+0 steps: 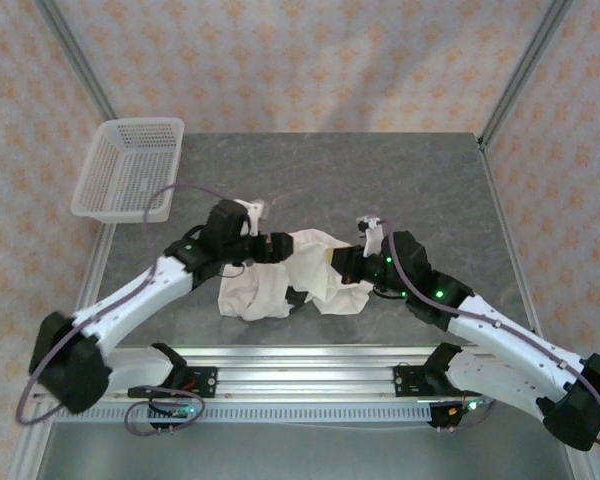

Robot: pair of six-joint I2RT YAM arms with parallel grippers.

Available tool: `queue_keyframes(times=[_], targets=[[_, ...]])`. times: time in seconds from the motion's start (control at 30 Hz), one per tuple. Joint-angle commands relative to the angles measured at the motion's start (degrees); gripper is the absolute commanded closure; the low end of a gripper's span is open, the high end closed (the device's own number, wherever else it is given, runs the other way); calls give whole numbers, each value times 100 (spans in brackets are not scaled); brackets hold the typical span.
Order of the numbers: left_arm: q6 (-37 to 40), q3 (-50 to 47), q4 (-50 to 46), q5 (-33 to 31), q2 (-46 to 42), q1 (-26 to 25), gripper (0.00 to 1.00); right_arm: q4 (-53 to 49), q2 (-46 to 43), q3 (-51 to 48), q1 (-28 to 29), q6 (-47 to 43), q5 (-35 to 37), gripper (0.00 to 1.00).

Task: Fold the inside-out t-shirt

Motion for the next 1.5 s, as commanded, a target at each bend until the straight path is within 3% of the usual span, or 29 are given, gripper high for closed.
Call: queue_keyframes(times=[0.0, 0.03, 0.07, 0.1, 0.13, 0.17, 0.23, 0.33, 0.47, 0.53, 0.57, 0.63, 0.77, 0.87, 0.97, 1.2, 1.47], targets=[[-425, -131, 531, 1079, 435, -8, 22, -76, -57, -18, -22, -56, -97, 100], [-460, -153, 610, 1044, 483, -8, 27, -123, -74, 6, -24, -63, -16, 100], [-463, -154, 600, 938, 521, -3, 39, -217, -84, 40, -23, -64, 112, 100], [-465, -133, 547, 817, 542, 0, 62, -301, -93, 65, -26, -75, 217, 100], [-476, -109, 475, 644, 545, 3, 94, -391, -110, 79, -30, -96, 303, 100], [-495, -81, 416, 475, 513, 20, 100, -462, -132, 78, -34, -113, 365, 100], [-523, -39, 370, 243, 369, 74, 100, -569, -171, 17, -31, -145, 361, 100], [-564, 88, 254, -184, 78, 223, 100, -615, -40, -255, 74, -250, -194, 100], [-529, 185, -57, -937, -42, 352, 100, -228, 787, -755, 686, 16, -579, 99], [-539, 113, -72, -1183, 29, 353, 100, -108, 1152, -779, 797, 137, -739, 94], [-565, 26, -34, -1274, 92, 361, 100, -160, 1242, -712, 815, 154, -743, 84], [-594, -65, 41, -1250, 238, 364, 100, -198, 1141, -629, 817, 206, -548, 76], [-689, -194, 298, -957, 404, 361, 100, -89, 353, -725, 850, 462, 211, 73], [-691, -214, 338, -975, 397, 361, 100, -61, 0, -762, 1201, 588, 1056, 70], [-700, -181, 343, -966, 391, 361, 100, 70, 315, -624, 1658, 670, 1802, 67], [-656, -158, 215, -1064, 323, 361, 100, 650, 2119, -94, 1700, 1404, 1449, 66], [-643, -132, 198, -1008, 273, 361, 100, 149, 2849, 324, 1653, 1660, 1650, 60]])
